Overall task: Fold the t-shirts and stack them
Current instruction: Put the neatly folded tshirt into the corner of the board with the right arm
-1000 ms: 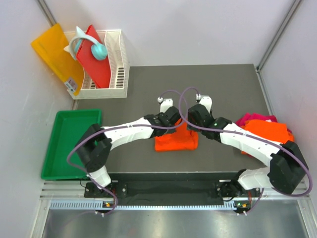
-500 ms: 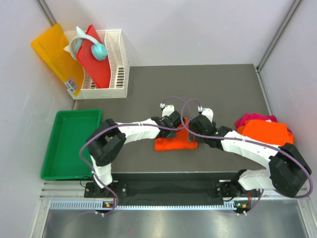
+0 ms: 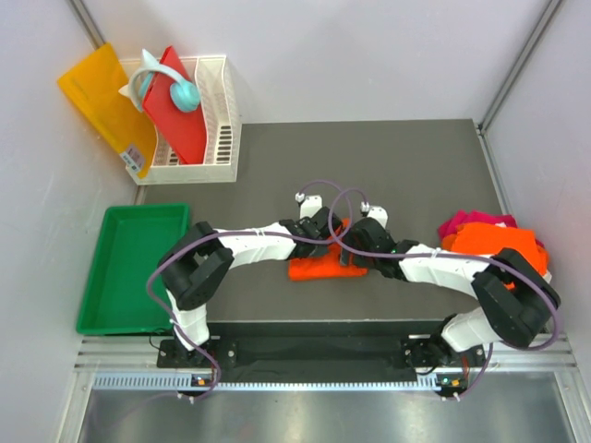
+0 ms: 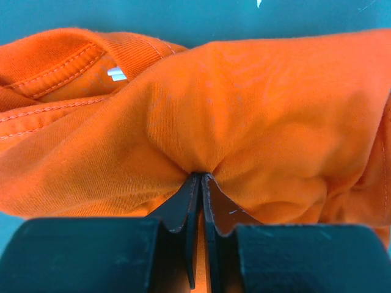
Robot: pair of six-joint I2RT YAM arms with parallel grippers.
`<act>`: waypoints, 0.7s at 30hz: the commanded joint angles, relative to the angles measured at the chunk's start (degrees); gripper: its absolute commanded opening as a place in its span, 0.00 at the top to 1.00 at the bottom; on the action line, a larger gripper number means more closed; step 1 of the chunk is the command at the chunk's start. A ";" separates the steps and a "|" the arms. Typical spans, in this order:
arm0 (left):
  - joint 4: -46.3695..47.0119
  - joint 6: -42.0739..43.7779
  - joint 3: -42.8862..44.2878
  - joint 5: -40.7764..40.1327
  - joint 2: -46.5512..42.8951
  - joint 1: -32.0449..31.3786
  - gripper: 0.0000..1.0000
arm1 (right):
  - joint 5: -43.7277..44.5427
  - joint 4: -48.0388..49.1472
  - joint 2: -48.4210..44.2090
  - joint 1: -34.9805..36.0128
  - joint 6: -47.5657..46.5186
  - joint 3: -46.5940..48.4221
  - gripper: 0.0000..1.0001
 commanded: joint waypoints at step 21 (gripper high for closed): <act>-3.67 -0.21 -3.29 2.41 1.58 0.06 0.91 | 1.12 -3.30 0.79 -0.03 2.96 -3.25 0.54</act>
